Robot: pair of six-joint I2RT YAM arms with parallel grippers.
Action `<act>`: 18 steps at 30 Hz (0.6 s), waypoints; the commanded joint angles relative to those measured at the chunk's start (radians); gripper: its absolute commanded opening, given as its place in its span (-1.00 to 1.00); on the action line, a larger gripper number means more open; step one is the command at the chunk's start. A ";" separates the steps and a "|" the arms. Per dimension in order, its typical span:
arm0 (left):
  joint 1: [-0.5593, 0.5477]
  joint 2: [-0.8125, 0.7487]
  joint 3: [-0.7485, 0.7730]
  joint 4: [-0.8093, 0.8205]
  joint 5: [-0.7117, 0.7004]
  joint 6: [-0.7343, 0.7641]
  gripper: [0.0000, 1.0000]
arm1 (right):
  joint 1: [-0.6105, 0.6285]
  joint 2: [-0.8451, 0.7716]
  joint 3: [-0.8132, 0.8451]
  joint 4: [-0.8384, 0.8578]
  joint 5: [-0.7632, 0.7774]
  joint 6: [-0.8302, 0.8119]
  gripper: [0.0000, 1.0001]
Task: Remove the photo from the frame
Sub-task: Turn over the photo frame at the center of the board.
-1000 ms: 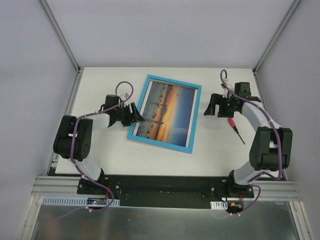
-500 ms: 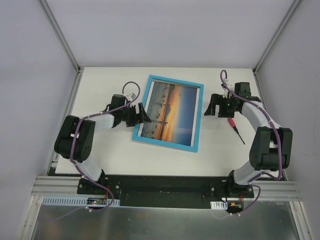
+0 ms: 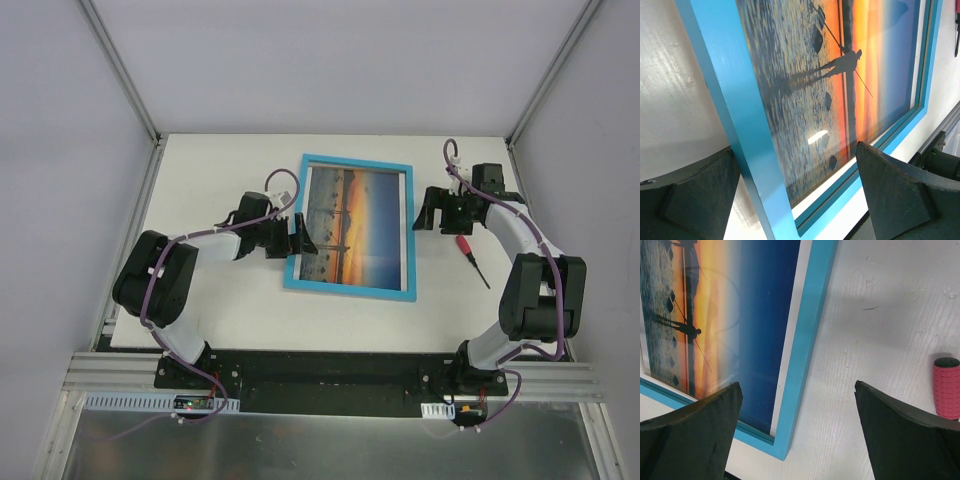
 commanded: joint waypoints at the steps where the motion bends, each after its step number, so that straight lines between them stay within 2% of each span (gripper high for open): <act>1: -0.030 0.008 0.018 -0.036 0.021 0.004 0.85 | -0.013 -0.021 0.042 -0.018 0.017 -0.009 0.92; 7: -0.049 0.008 0.024 -0.030 0.028 0.013 0.86 | -0.025 -0.026 0.042 -0.021 0.011 -0.005 0.92; 18: 0.019 -0.073 0.079 -0.174 -0.167 0.101 0.90 | -0.033 -0.019 0.044 -0.024 0.023 -0.002 0.90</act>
